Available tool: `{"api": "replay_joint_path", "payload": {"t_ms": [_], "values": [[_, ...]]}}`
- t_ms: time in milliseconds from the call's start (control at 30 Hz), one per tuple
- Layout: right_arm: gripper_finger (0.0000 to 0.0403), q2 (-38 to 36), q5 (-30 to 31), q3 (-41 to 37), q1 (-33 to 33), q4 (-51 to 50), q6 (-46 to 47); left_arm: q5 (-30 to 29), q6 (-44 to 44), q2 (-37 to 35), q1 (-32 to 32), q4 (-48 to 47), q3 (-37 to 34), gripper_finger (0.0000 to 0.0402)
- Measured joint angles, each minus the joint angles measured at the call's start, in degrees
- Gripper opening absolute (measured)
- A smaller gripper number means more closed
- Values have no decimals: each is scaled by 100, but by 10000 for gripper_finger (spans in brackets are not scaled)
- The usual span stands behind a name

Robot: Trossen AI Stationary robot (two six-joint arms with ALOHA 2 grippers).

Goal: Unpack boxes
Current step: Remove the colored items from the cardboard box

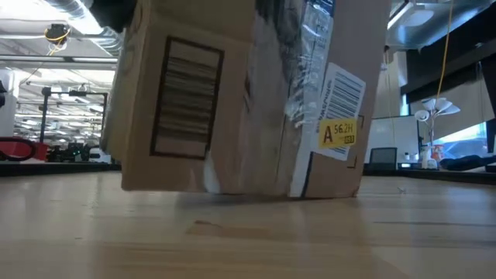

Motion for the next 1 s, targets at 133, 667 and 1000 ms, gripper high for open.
{"api": "replay_joint_path", "payload": {"t_ms": [133, 667, 1000], "values": [[186, -198, 538, 0, 19, -427, -21, -7, -251, 0, 90, 357, -213, 0], [186, -760, 2606, -2, 1128, -1533, 171, -22, -752, 0, 869, 650, -706, 0], [186, -1061, 4374, -7, 2497, -2277, 1190, 0, -888, 0, 1139, 708, -708, 0]]}}
